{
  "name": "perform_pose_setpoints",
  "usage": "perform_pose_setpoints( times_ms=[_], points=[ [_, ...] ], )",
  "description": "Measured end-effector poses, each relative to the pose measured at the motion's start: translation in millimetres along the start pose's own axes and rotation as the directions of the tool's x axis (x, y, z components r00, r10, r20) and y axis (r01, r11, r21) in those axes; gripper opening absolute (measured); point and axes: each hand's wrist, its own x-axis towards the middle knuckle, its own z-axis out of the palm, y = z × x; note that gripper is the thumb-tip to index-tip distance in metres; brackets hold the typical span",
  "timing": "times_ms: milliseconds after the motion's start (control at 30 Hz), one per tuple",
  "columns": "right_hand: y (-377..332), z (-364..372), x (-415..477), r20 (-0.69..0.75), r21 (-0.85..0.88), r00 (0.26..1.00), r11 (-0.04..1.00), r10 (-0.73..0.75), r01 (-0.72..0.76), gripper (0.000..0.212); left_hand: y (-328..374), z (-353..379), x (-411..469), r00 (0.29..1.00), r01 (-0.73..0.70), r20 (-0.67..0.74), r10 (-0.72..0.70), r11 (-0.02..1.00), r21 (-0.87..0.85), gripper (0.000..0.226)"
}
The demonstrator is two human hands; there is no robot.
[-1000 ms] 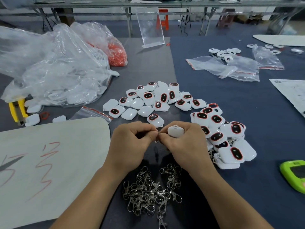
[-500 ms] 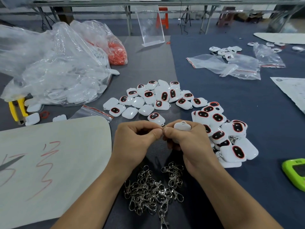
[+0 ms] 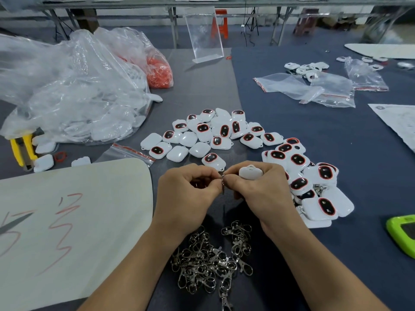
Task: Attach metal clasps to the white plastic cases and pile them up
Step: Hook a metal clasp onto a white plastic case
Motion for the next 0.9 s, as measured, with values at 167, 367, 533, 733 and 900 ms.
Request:
perform_pose_setpoints(
  times_ms=[167, 367, 533, 733, 900],
  points=[
    [2.6, -0.2, 0.3, -0.002, -0.023, 0.999, 0.999, -0.036, 0.036, 0.02, 1.2, -1.8, 0.0, 0.999, -0.008, 0.039, 0.01, 0.997, -0.075, 0.019],
    [3.7, -1.6, 1.8, 0.098, 0.064, 0.995, 0.998, -0.009, 0.003, 0.019, 2.4, -5.3, 1.6, 0.996, -0.003, 0.089, 0.011, 0.996, -0.091, 0.019],
    [4.3, -2.2, 3.3, 0.116, 0.076, 0.993, 0.997, -0.021, 0.012, 0.019, 3.2, -7.3, 0.7, 0.995, -0.054, 0.085, 0.058, 0.997, -0.051, 0.019],
    [2.1, -0.1, 2.4, 0.172, 0.029, 0.982, 0.997, -0.077, 0.073, 0.019, 1.2, -9.1, -2.6, 0.988, -0.137, 0.068, 0.137, 0.991, -0.009, 0.014],
    [0.7, -1.8, 2.1, 0.213, -0.054, 0.972, 0.992, -0.099, 0.113, 0.022, 2.1, -8.8, -4.1, 0.995, -0.089, 0.056, 0.088, 0.996, 0.004, 0.007]
  ],
)
